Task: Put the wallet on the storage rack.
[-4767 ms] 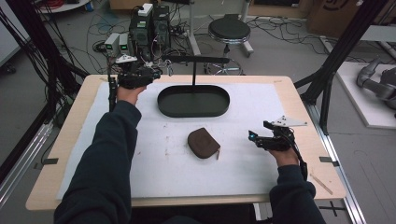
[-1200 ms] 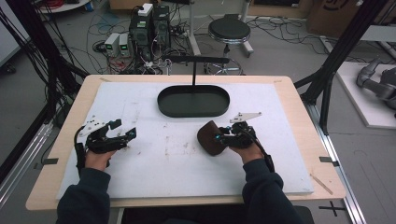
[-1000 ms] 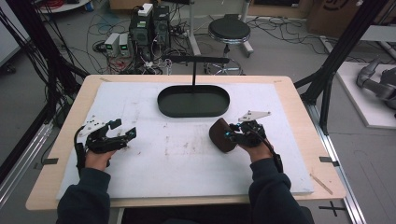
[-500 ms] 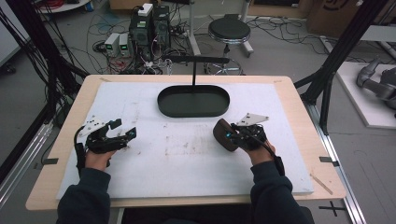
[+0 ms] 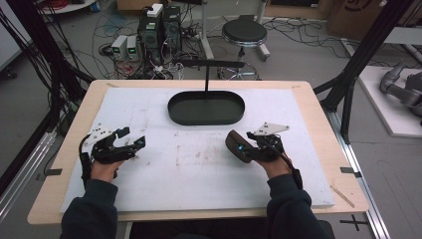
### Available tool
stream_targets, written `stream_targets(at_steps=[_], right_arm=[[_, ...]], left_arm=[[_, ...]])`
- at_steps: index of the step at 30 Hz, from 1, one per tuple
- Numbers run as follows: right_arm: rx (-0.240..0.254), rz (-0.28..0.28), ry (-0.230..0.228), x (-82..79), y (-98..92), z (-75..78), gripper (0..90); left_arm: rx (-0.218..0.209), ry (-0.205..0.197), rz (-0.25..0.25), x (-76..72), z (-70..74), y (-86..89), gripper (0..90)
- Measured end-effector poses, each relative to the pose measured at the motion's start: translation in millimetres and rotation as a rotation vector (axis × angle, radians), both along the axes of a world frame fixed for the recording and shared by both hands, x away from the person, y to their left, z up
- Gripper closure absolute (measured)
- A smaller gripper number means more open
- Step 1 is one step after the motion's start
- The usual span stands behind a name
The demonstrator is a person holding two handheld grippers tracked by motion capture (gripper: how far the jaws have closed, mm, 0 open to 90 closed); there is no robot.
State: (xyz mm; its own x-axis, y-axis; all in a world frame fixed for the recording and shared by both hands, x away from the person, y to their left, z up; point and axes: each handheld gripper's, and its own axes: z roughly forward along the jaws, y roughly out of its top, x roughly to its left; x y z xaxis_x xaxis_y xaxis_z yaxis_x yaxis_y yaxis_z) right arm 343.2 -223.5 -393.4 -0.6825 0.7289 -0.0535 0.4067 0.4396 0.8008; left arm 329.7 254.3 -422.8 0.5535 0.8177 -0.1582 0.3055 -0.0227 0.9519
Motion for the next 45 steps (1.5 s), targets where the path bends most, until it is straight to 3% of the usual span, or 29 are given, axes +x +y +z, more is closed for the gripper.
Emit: stream_targets(at_steps=[15,17,21,23,26,27,35,45], right_arm=[[0.008,0.027,-0.003,-3.0,3.2,-2.6,37.8],[-0.004,0.022,0.001,-2.7,5.4,-4.9,31.6],[-0.034,0.017,0.029,0.6,11.0,-14.3,30.5],[-0.046,0.021,0.048,2.3,13.6,-18.5,35.2],[-0.052,0.043,0.068,3.8,14.2,-18.5,57.9],[-0.045,0.046,0.066,4.3,13.1,-17.0,61.6],[0.023,0.028,0.075,20.4,10.6,-5.1,63.7],[0.107,0.014,0.065,66.2,23.3,18.9,63.7]], left_arm=[[-0.001,0.003,-0.001,0.1,-0.2,-0.3,20.5],[-0.001,0.003,-0.003,0.1,-0.1,-0.4,20.5],[-0.001,0.0,-0.005,-0.1,0.0,-0.8,20.5],[0.0,0.0,-0.007,-0.2,0.1,-0.6,20.5],[0.0,-0.003,-0.008,-0.3,0.0,-0.7,20.5],[0.0,-0.003,-0.009,-0.3,0.0,-0.7,20.5],[0.015,-0.017,-0.023,0.1,-0.1,-2.0,20.5],[0.02,-0.03,-0.03,0.7,-0.3,-2.3,20.5]])
